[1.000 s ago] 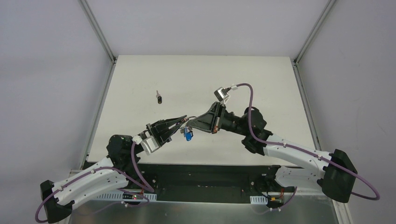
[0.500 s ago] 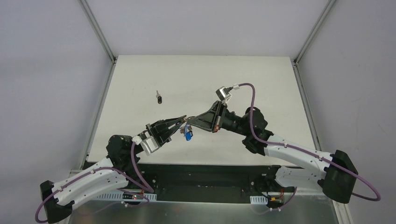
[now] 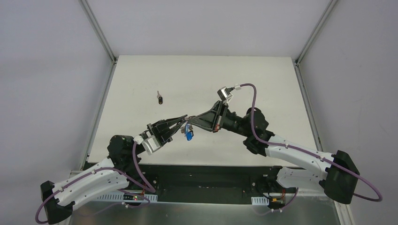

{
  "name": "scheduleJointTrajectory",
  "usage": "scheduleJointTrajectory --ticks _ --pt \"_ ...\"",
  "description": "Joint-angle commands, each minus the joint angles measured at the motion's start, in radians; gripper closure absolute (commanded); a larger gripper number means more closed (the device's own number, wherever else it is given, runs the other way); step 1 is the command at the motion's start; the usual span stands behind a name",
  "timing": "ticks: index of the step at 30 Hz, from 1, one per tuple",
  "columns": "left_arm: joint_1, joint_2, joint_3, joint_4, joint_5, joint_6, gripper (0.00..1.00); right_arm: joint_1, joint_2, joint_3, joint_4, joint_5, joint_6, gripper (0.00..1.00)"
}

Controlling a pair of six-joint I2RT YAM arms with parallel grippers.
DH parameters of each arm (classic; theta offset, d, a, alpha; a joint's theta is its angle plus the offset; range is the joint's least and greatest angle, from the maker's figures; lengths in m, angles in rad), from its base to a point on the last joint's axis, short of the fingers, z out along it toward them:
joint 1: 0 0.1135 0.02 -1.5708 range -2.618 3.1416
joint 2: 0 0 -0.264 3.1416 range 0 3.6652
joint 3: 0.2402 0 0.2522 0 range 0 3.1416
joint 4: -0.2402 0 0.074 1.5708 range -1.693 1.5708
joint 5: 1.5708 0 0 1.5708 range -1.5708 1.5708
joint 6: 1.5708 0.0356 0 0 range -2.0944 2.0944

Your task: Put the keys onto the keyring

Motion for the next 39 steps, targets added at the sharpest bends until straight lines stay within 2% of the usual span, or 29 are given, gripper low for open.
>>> scheduleJointTrajectory --ticks 1,19,39 --pt "-0.013 0.010 0.018 0.079 0.016 0.016 1.00 0.006 0.009 0.052 -0.002 0.039 0.008 1.00" --pt "-0.013 0.011 -0.004 0.085 -0.008 0.026 1.00 0.007 0.011 0.082 -0.038 0.108 -0.003 1.00" --pt "-0.021 0.027 -0.047 0.104 -0.065 0.033 1.00 0.013 0.077 0.238 -0.042 0.078 0.009 1.00"
